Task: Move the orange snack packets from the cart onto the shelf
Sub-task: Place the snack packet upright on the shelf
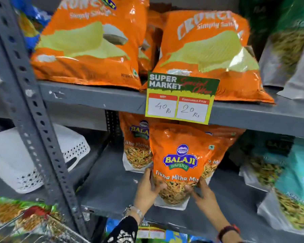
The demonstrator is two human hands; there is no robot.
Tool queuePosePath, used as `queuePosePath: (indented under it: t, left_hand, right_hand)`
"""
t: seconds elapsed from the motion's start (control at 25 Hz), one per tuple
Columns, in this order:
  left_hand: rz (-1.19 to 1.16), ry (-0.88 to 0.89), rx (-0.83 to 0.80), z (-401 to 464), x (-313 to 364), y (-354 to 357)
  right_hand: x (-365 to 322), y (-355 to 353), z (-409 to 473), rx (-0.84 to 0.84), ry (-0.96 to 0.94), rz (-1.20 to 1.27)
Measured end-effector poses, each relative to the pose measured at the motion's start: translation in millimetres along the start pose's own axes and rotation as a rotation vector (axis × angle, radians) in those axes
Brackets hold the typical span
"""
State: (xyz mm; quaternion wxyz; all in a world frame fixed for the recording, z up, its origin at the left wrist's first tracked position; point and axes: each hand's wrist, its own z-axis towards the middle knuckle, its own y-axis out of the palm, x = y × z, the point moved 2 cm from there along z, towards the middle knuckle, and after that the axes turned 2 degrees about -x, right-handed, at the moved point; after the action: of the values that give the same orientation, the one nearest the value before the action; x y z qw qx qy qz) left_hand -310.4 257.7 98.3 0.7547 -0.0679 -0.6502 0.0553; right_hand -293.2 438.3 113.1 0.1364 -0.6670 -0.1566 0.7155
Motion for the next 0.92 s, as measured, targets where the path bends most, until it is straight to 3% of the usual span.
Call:
queuePosePath:
  t: [0.08,0.24,0.4,0.48,0.64,0.84,0.92]
  left_hand:
    - [0.039,0.007,0.002,-5,1,0]
    - [0.056,0.003,0.123,-39,4,-15]
    - [0.061,-0.110,0.255,-109,-29,-77]
    - [0.090,-0.189,0.370,-160,-45,-125]
    - [0.097,-0.382,0.539,-271,-75,-210]
    - [0.101,-0.715,0.735,-400,-144,-270]
    - [0.108,-0.868,0.734,-437,-177,-284]
  right_hand:
    - [1,4,-6,0.036,0.034,0.024]
    - [4,18,-44,0.294,0.061,0.054]
    - [-14,70,-81,0.332,-0.139,0.051]
    - [-31,121,-94,0.170,-0.219,0.038]
    - [-55,243,-126,-0.306,-0.345,-0.063]
    - [-45,385,-169,-0.820,-0.398,-0.279]
    - [-29,436,-182,-0.993,-0.375,-0.339]
